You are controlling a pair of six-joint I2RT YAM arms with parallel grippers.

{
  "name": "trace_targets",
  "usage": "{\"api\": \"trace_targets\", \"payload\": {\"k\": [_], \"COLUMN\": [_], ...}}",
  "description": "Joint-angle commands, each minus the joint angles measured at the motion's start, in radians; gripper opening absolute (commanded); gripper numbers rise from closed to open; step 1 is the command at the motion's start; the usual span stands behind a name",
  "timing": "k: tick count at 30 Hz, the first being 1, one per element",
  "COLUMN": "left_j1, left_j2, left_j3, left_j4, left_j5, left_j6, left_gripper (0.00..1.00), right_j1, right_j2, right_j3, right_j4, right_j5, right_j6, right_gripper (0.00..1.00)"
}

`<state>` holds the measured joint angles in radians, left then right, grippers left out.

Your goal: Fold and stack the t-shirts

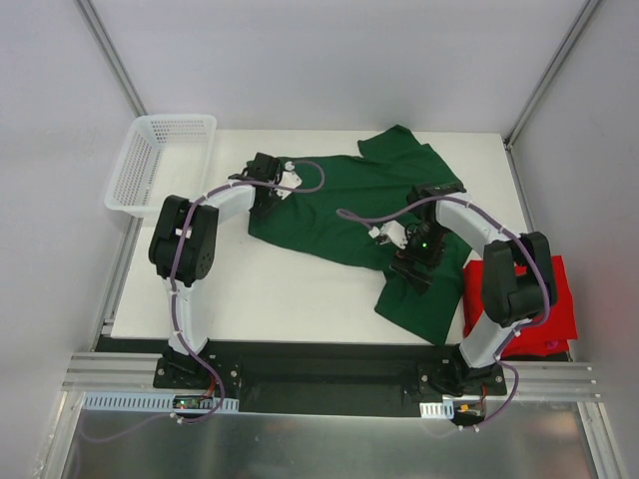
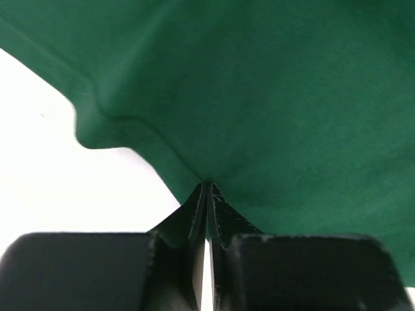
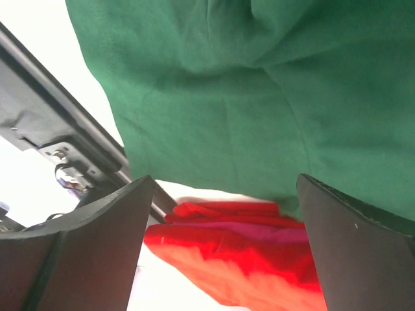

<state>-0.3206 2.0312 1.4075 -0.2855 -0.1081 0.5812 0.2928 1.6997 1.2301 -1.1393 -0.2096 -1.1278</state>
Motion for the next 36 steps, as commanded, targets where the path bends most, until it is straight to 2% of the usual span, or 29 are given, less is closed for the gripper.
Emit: {"api": "trace_targets", "payload": {"k": [1,8,13,17,20,24,26,27,29,30,31,33,36], "left_j1": [0.017,0.048,0.046,0.046,0.043,0.038,0.038,0.038,0.04,0.037,0.035,0.02,-0.009], "left_j2": [-0.028,-0.129,-0.264,-0.362,-0.393,-0.397,-0.391,-0.39,-0.391,-0.394,-0.402,-0.43,-0.457], "left_j3": [-0.044,-0.133,-0.168,-0.154,-0.13,-0.113,-0.123,-0.142,-0.163,-0.194,-0.211,-0.281,-0.363], "left_j4": [-0.014,-0.014,-0.029,-0.052,-0.072,-0.099,-0.119,-0.126,-0.147,-0.152,-0.158,-0.162,-0.162], "left_j5": [-0.01,-0.021,-0.07,-0.085,-0.079,-0.076,-0.061,-0.059,-0.045,-0.026,-0.013,0.021,0.018], "left_j6": [0.022,0.026,0.037,0.036,0.028,0.013,0.005,0.0,-0.004,-0.004,-0.003,0.038,0.103], "left_gripper": [0.0,0.0,0.0,0.0,0.0,0.02,0.12,0.31,0.47,0.6,0.8,0.9,0.92], "right_j1": [0.063,0.146,0.167,0.174,0.186,0.195,0.195,0.195,0.197,0.198,0.201,0.201,0.204], "right_j2": [0.044,0.156,0.196,0.222,0.236,0.23,0.227,0.227,0.227,0.229,0.229,0.23,0.232], "right_j3": [-0.027,-0.018,-0.004,0.002,0.008,0.023,0.042,0.045,0.051,0.049,0.042,0.037,0.029], "right_j4": [0.071,0.125,0.136,0.141,0.15,0.139,0.13,0.121,0.116,0.115,0.116,0.118,0.121], "right_j5": [0.079,0.174,0.194,0.203,0.26,0.263,0.25,0.248,0.246,0.246,0.245,0.243,0.245], "right_j6": [-0.018,0.006,0.022,0.025,0.03,0.039,0.043,0.046,0.051,0.051,0.051,0.054,0.056], "right_gripper": [0.96,0.96,0.96,0.96,0.96,0.96,0.96,0.96,0.96,0.96,0.96,0.96,0.96]}}
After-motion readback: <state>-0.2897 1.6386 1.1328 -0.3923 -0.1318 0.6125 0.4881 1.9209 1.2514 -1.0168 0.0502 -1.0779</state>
